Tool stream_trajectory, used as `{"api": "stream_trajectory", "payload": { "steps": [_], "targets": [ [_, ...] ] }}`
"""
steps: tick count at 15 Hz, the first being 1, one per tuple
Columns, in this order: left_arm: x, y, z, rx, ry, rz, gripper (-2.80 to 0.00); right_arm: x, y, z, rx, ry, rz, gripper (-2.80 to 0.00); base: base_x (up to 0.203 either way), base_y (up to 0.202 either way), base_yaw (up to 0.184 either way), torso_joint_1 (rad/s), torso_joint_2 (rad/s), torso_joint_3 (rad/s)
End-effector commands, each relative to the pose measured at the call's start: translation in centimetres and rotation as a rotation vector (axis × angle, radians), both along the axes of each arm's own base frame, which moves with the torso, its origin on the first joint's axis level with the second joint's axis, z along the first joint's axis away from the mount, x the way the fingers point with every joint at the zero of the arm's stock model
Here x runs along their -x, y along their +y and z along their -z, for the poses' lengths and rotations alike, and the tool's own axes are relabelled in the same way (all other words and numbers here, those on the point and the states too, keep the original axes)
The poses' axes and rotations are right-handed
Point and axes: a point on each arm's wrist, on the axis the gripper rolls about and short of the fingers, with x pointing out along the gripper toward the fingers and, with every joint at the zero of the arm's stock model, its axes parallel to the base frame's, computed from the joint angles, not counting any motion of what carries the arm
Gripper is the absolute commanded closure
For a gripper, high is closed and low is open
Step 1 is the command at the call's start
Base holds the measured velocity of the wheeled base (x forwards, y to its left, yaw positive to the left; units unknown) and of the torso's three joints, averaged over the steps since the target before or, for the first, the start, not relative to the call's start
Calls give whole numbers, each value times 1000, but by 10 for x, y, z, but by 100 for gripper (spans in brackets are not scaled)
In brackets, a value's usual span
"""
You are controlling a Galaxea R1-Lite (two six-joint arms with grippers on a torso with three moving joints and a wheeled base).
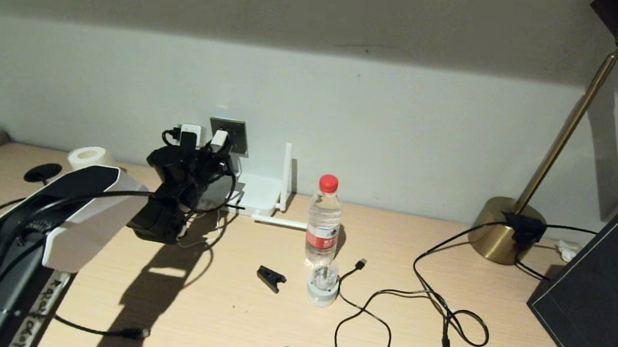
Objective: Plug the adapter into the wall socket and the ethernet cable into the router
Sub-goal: Plug plug into socket
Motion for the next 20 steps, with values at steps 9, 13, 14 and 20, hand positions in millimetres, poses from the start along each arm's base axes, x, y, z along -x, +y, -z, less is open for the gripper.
{"api": "stream_trajectory", "payload": {
  "steps": [9,13,14,20],
  "targets": [
    [2,0,-7,3,-19,-1,0,-3,0,10,0,36,0,0,0,0,0,0,0,0],
    [4,0,-6,1,-7,-1,0,-3,0,10,0,35,0,0,0,0,0,0,0,0],
    [4,0,-4,1,1,-2,0,-3,0,10,0,36,1,0,0,0,0,0,0,0],
    [4,1,3,-1,16,-4,0,-3,0,10,0,36,0,0,0,0,0,0,0,0]
  ]
}}
